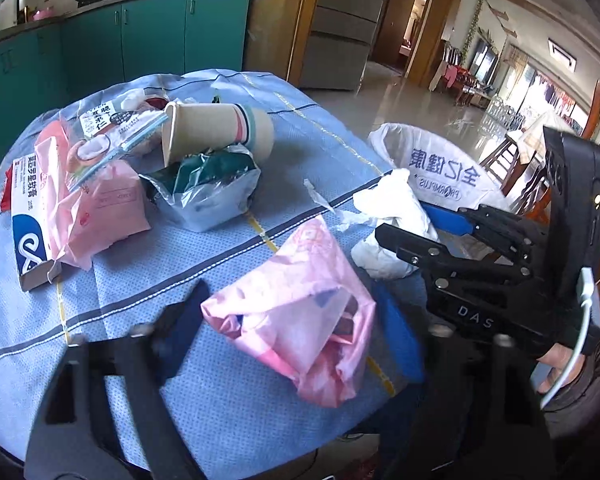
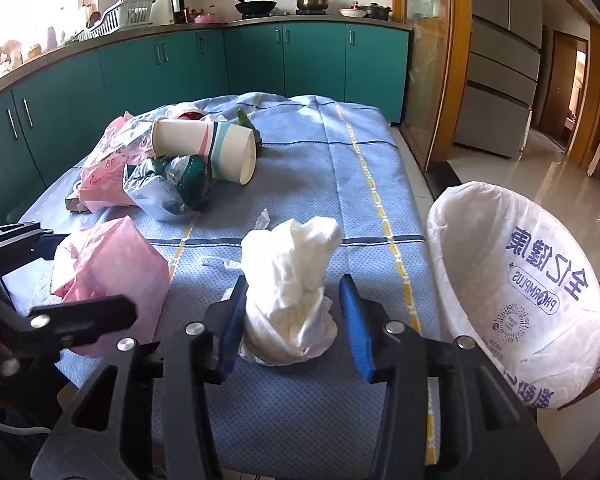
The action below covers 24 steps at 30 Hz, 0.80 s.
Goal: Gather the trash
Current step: 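Carry the tissue and pink bag over the white bin and open both tools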
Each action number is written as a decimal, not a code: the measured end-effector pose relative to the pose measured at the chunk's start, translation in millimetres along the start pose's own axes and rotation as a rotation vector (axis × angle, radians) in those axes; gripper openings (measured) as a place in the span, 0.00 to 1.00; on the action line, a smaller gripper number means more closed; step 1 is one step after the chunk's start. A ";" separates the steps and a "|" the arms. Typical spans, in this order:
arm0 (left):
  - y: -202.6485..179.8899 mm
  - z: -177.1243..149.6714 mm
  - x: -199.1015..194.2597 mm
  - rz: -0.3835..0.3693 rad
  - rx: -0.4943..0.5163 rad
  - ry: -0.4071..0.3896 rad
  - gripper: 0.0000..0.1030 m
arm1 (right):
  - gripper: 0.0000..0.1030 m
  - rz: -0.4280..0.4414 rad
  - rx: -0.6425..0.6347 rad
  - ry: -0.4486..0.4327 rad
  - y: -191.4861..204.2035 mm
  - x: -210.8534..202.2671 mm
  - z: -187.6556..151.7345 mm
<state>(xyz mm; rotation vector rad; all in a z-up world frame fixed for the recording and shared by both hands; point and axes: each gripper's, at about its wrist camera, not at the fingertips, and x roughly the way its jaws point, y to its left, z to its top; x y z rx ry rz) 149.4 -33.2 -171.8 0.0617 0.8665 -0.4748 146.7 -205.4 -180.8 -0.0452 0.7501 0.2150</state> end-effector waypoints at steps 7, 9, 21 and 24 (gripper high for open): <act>1.1 -1.1 -4.7 0.024 0.018 -0.042 0.57 | 0.29 0.016 0.008 -0.039 -2.4 -12.5 -0.7; 1.3 0.7 -11.3 0.032 0.016 -0.063 0.54 | 0.29 0.011 0.025 -0.063 -8.0 -21.3 -0.1; -39.0 54.8 -55.6 0.121 0.041 -0.312 0.54 | 0.29 -0.285 0.032 -0.251 -64.7 -102.1 15.6; -61.0 72.2 -47.8 0.110 0.068 -0.340 0.54 | 0.29 -0.348 0.034 -0.260 -78.5 -111.1 15.3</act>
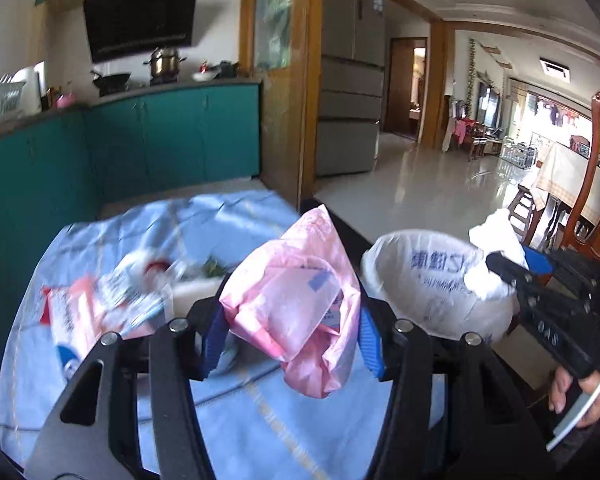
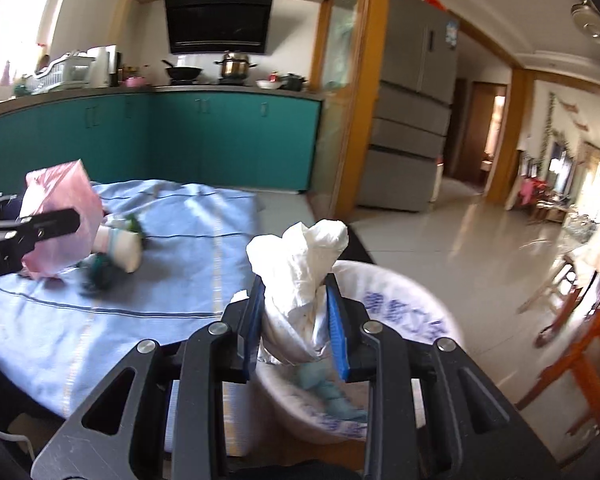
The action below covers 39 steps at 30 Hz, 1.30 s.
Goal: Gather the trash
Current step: 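Carry the tissue and pink bag over the white bin and open both tools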
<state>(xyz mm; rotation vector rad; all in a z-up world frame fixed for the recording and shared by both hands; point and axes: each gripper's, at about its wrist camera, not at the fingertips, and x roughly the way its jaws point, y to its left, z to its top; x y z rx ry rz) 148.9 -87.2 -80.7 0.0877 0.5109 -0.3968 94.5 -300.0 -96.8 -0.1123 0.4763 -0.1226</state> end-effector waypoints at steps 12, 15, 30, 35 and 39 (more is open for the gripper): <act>-82.1 28.6 70.9 -0.128 0.067 0.034 0.54 | 0.29 -0.072 0.104 0.029 -58.4 17.3 -21.6; -97.6 31.0 98.2 -0.163 0.078 0.078 0.55 | 0.29 -0.079 0.123 0.037 -67.5 22.1 -25.9; -111.2 21.4 137.8 -0.156 0.120 0.128 0.84 | 0.29 -0.077 0.159 0.081 -79.3 51.1 -35.4; -83.7 23.1 107.7 -0.090 0.097 0.087 0.85 | 0.33 -0.089 0.164 0.088 -75.7 54.7 -34.1; -36.5 17.7 72.4 0.038 0.079 0.036 0.86 | 0.47 -0.084 0.184 0.106 -70.5 60.1 -34.3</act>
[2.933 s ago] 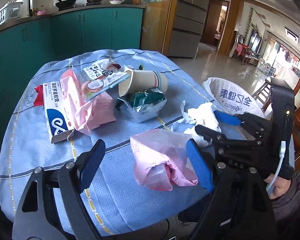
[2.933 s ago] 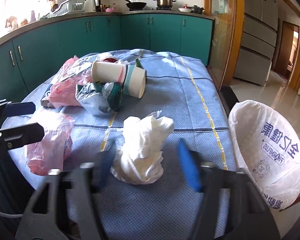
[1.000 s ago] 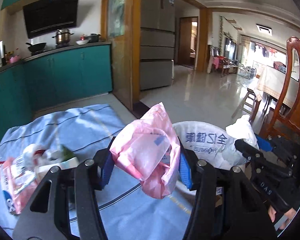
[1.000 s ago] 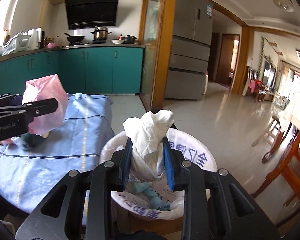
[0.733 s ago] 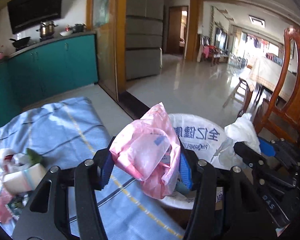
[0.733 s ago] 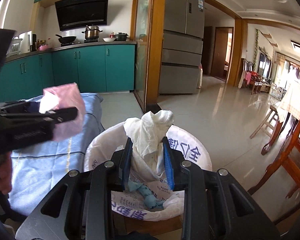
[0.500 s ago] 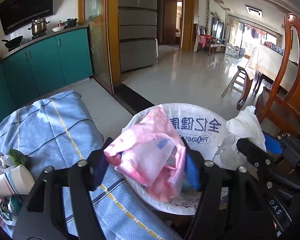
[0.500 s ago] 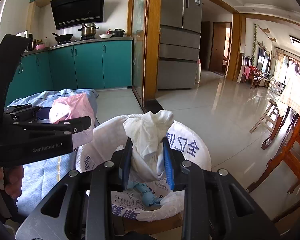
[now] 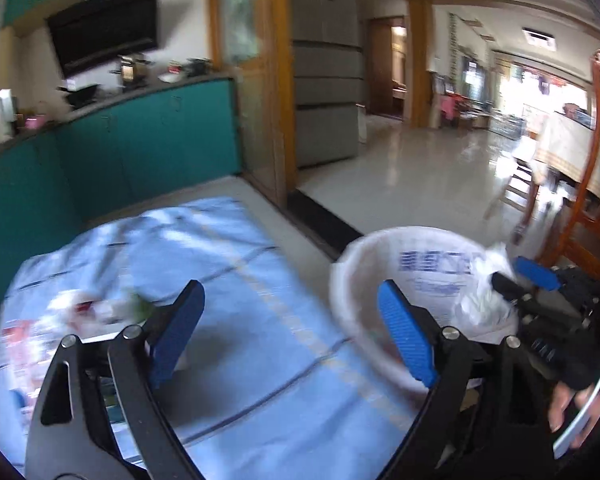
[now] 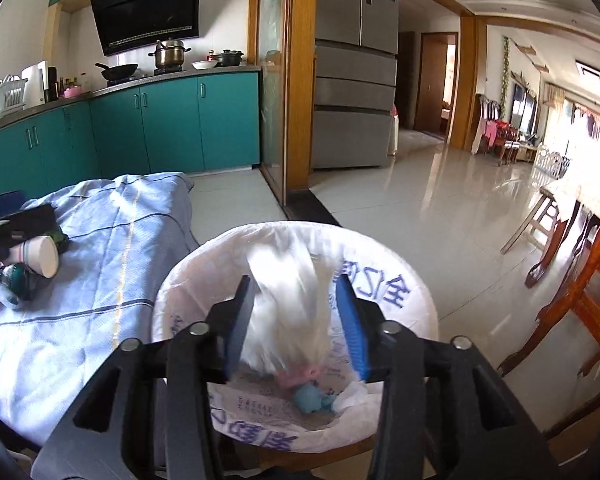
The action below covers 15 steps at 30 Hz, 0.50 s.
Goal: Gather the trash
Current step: 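Carry the tissue and pink bag over the white bin and open both tools, then grasp the white medicine box with the left tool while the right tool grasps the green snack bag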
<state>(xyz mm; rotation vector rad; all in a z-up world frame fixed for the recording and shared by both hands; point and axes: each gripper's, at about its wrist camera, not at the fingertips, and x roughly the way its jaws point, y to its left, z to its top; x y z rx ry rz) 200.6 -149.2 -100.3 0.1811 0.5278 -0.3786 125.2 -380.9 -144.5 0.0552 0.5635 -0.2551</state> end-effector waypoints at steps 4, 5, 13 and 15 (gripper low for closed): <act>59.8 -18.2 -29.8 0.144 -0.057 -0.006 0.87 | 0.62 0.024 -0.037 -0.018 22.1 -5.6 2.8; 76.4 -23.5 -37.1 0.182 -0.076 0.000 0.87 | 0.63 0.039 -0.043 -0.021 27.0 -6.5 4.1; 216.0 -72.0 -87.4 0.414 -0.323 0.066 0.87 | 0.65 0.347 -0.101 0.024 122.4 -2.7 16.9; 238.6 -82.6 -96.3 0.421 -0.388 0.071 0.87 | 0.66 0.431 -0.119 0.041 152.4 1.0 20.3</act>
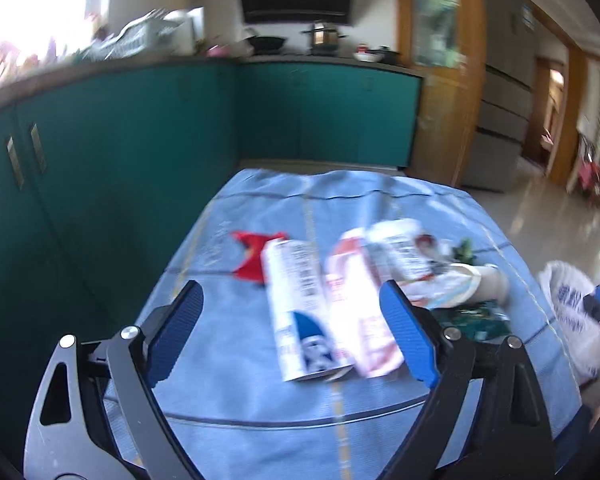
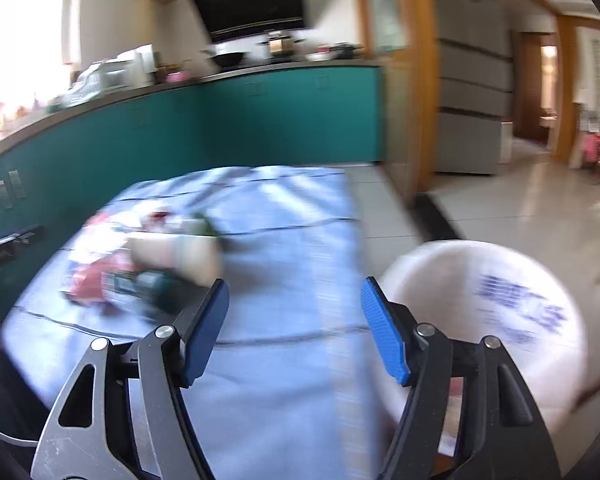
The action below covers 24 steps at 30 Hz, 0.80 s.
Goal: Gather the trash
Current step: 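Grasp the white medicine box with the left tool while the right tool grasps the green snack bag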
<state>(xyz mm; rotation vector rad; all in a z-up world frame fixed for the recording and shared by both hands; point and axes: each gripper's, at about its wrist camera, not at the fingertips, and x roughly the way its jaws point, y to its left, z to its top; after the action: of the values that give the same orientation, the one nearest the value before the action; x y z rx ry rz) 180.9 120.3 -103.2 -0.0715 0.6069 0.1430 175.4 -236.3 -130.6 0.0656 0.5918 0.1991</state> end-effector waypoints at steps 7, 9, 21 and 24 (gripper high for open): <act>37.0 -15.4 3.5 0.026 -0.019 0.029 0.87 | 0.73 0.181 -0.088 0.119 87.0 60.8 12.9; 45.4 -18.0 8.3 0.022 -0.023 0.044 0.87 | 0.73 0.194 -0.096 0.149 103.1 72.8 11.2; 24.7 -12.7 60.9 -0.118 -0.031 0.130 0.89 | 0.51 0.183 -0.158 0.182 120.0 60.3 -13.4; 19.0 -10.0 79.2 -0.132 -0.038 0.157 0.87 | 0.51 0.169 -0.168 0.181 112.0 43.4 -21.4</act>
<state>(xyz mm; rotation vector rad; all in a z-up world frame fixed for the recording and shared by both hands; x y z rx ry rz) 236.6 146.9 -157.3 -0.1605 0.7538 0.0210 179.8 -117.6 -158.8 -0.0658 0.7478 0.4209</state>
